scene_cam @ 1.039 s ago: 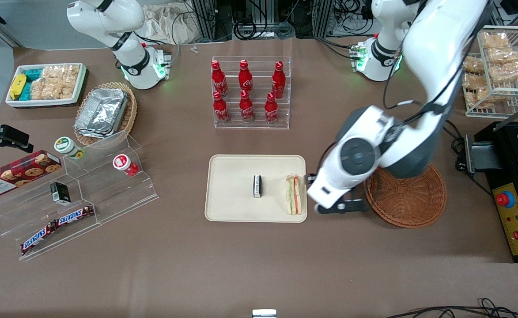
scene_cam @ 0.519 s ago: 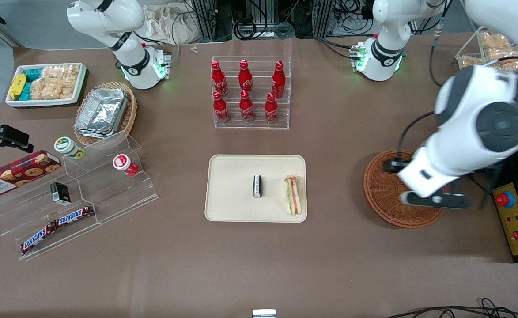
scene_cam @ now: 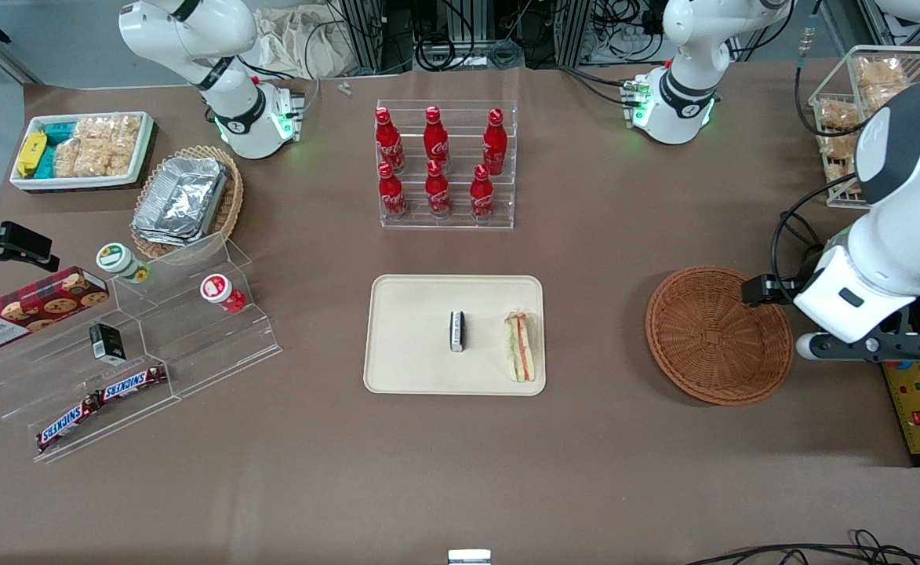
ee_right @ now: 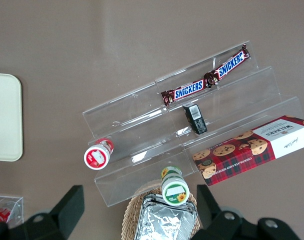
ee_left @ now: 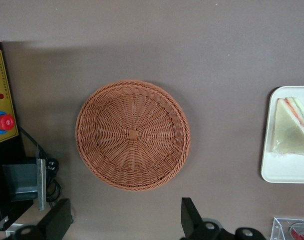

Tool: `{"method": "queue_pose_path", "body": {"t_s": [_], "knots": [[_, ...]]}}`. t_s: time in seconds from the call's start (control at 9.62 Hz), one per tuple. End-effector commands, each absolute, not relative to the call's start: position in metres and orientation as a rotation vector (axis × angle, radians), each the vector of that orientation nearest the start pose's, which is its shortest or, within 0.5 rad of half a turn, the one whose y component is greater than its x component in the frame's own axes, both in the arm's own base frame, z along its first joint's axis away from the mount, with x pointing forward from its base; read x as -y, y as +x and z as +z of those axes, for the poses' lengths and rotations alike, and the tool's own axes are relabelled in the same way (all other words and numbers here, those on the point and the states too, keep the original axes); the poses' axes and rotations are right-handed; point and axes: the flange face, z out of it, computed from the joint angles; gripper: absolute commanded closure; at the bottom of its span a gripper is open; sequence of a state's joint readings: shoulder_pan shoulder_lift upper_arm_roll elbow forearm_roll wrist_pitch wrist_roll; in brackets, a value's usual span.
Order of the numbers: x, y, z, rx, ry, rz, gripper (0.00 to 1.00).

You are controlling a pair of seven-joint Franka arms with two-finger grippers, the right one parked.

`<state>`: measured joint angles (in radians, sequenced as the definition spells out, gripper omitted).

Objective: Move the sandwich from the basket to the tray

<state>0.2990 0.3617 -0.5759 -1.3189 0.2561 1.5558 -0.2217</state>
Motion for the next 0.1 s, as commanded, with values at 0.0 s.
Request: {"method": "queue_pose_path", "body": {"t_s": [0.0], "knots": [[0.0878, 0.6319, 0.5548, -0.047, -3.062, 0.105, 0.01]]}}
